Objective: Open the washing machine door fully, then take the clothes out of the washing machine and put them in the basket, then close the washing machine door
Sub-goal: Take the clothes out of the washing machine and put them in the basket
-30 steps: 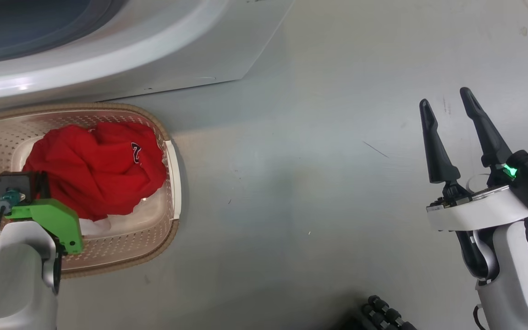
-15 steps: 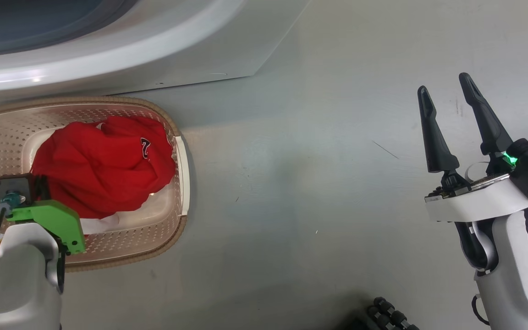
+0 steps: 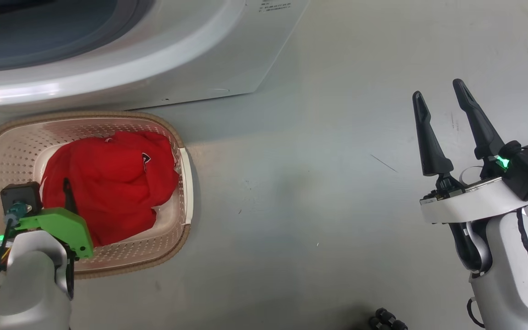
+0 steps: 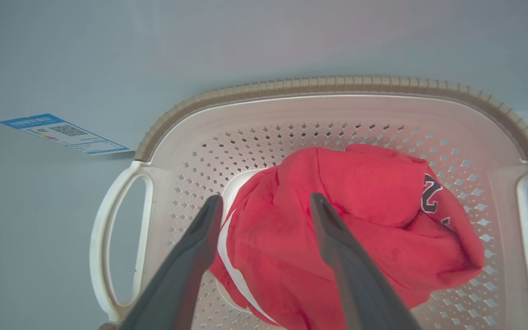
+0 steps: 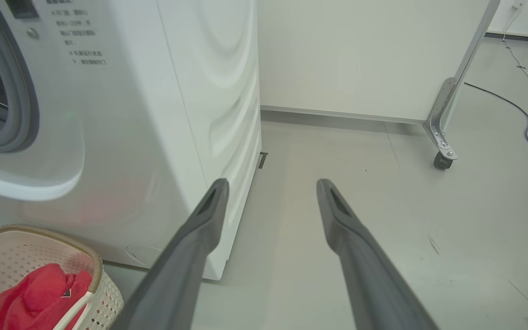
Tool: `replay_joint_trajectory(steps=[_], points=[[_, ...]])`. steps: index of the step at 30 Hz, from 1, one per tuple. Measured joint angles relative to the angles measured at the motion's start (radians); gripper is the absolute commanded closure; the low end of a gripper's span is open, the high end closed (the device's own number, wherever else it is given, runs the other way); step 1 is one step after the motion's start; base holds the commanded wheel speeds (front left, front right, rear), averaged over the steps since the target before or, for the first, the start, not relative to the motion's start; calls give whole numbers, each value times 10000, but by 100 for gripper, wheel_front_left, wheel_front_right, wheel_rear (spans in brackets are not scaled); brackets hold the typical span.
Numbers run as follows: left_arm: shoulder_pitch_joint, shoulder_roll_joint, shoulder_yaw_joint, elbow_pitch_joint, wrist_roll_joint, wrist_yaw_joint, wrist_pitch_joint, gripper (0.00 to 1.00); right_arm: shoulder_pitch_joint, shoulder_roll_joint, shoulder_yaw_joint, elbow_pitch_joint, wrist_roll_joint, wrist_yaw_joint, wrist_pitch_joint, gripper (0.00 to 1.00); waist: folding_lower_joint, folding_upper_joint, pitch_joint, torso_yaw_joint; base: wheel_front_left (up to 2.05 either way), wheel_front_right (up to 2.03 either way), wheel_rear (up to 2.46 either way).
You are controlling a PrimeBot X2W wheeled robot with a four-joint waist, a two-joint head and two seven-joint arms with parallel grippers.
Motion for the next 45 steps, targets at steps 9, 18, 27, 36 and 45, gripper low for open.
replay_joint_trajectory(steps=[9,18,27,36,45], points=[[0,-337,-58,142,-77,-290,-337,0,-24,142,-52,270,-15,0,0,0,0,0,-866,107,0,0,0],[12,-591,-29,-240,-359,-575,-380,0,41,226,-226,424,-15,0,0,0,0,0,-1877,337,0,0,0],[65,-788,-144,-2405,-336,-1001,-380,0,589,265,-468,637,-19,0,0,0,0,0,-2938,693,0,0,0],[1212,-853,-230,-3724,-336,-1256,-380,0,1203,374,-431,815,-94,0,0,0,0,0,-4030,1063,0,0,0],[2406,-872,-261,-4646,-355,-1350,-382,0,1862,477,-313,882,-165,0,0,0,0,0,-5017,1277,0,0,0]])
